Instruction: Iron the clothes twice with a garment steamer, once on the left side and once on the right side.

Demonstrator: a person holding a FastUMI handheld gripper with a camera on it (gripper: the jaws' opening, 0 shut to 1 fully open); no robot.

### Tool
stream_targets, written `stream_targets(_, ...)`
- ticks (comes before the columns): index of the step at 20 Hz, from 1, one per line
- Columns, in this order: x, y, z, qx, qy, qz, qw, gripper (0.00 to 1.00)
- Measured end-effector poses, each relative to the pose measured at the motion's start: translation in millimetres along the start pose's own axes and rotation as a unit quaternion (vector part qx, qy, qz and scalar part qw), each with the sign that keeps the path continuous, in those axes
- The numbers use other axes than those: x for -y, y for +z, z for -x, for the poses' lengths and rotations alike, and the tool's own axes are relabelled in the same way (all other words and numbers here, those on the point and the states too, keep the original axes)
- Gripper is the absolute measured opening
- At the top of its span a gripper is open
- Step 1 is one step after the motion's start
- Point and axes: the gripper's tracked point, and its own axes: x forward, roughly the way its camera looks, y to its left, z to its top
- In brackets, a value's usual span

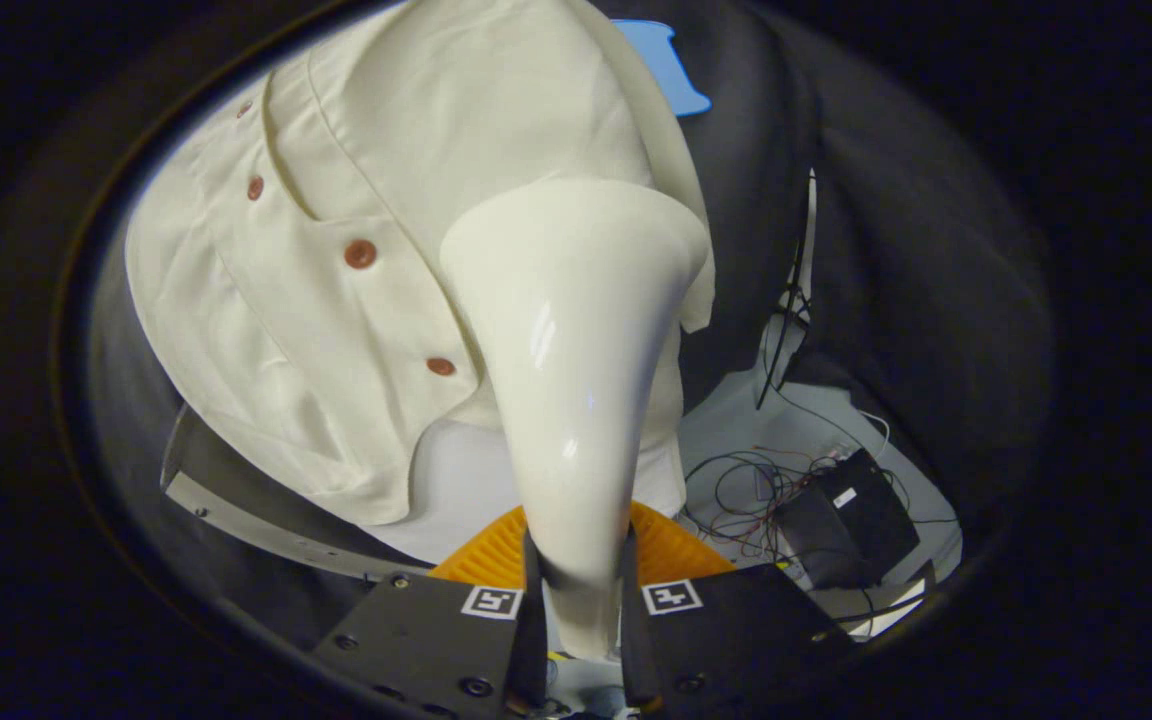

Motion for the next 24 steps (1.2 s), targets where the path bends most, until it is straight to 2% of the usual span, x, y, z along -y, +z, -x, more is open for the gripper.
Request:
stream_targets(9, 15.8, -51.0, -25.7, -0.023, -0.005, -0.021, 1.000, 0.30)
stream_targets(14, 16.2, -81.8, -26.8, -0.038, -0.010, 0.007, 0.999, 0.30)
stream_targets(19, -6.6, -107.1, -3.9, -0.037, 0.010, 0.030, 0.999, 0.30)
stream_targets(24, -49.8, -118.3, 47.9, -0.016, 0.040, 0.063, 0.997, 0.30)
